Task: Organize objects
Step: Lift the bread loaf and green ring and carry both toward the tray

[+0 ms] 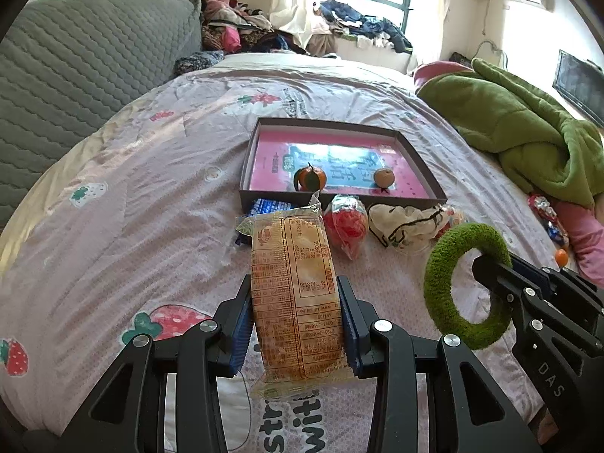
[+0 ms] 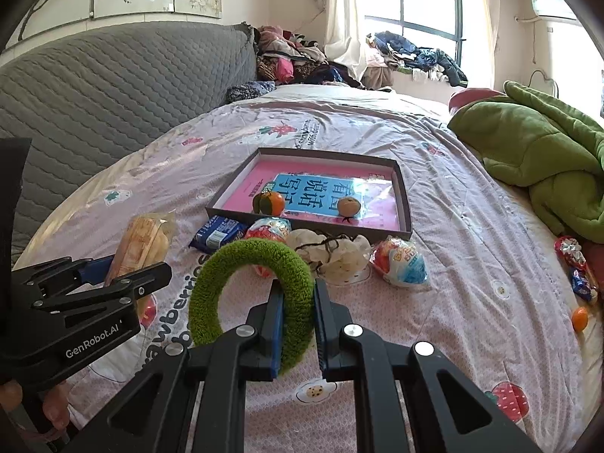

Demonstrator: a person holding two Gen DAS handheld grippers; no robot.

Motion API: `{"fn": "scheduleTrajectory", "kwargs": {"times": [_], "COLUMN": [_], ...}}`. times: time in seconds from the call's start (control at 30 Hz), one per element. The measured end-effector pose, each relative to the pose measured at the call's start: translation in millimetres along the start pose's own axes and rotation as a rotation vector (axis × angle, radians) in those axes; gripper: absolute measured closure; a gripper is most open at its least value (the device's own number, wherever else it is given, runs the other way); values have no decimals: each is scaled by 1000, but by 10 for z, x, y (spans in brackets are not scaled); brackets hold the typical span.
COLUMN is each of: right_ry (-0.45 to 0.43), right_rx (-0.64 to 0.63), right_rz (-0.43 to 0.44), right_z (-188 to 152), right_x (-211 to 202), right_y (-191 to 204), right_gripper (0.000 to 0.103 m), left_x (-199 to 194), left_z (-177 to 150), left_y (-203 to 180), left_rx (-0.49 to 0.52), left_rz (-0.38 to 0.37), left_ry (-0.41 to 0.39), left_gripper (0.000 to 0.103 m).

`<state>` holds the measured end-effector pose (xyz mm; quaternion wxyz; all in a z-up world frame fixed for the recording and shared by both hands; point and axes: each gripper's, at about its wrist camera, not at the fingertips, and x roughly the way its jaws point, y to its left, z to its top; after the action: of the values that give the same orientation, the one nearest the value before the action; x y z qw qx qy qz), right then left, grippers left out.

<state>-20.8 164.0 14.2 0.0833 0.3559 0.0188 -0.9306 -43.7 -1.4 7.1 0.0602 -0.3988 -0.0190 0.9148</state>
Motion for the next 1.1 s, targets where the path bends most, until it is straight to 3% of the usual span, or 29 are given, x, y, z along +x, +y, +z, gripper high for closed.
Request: {"fn": "scheduleTrajectory", "kwargs": {"times": [0.3, 1.1], "right_ry": [-29, -94], "right_rx": [1, -14], "right_rz": [-4, 3], "right_z": [44, 197], "right_x": [-85, -230], "right_y": [11, -52], "right_gripper": [88, 88], "left_x": [-137, -279], "left_z": [60, 268], "left_y": [4, -81], "left_rx": [18, 38], "left_rz": [46, 50], "left_ry": [-59, -128], "left_gripper": [61, 61]}}
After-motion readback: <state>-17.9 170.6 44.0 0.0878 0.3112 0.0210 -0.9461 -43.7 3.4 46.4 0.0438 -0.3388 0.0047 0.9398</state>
